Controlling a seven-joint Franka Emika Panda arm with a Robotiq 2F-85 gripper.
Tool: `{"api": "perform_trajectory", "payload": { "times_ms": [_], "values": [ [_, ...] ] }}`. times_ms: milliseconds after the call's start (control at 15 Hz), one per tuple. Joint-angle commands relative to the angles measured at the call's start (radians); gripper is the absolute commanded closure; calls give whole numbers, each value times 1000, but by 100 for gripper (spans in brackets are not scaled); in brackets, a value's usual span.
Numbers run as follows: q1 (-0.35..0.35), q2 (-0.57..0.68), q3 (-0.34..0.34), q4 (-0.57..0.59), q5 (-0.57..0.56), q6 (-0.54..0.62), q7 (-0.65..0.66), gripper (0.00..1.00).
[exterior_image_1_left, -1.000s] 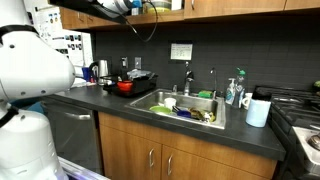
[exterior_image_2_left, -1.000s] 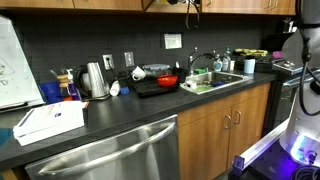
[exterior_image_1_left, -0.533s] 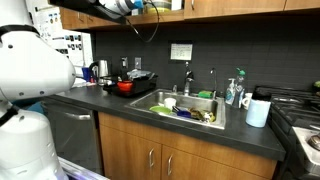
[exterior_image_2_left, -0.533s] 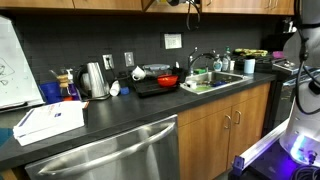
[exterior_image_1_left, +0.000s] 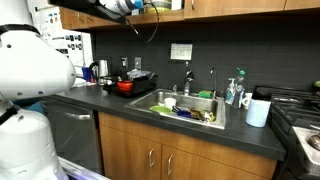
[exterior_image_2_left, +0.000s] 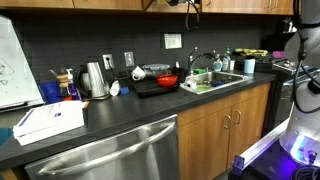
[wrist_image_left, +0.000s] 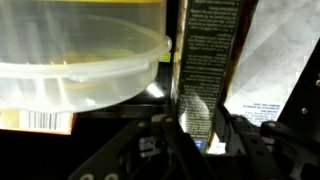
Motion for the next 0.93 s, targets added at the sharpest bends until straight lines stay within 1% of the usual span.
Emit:
{"api": "perform_trajectory", "payload": {
  "times_ms": [0, 200, 333, 867],
  "values": [
    [-41, 11, 40, 21, -32, 0, 3, 88],
    [-58, 11, 61, 28, -33, 0, 3, 88],
    [-56, 20, 66, 28, -31, 0, -1, 88],
    [-36, 33, 34, 35, -7, 0, -7, 88]
  ]
}}
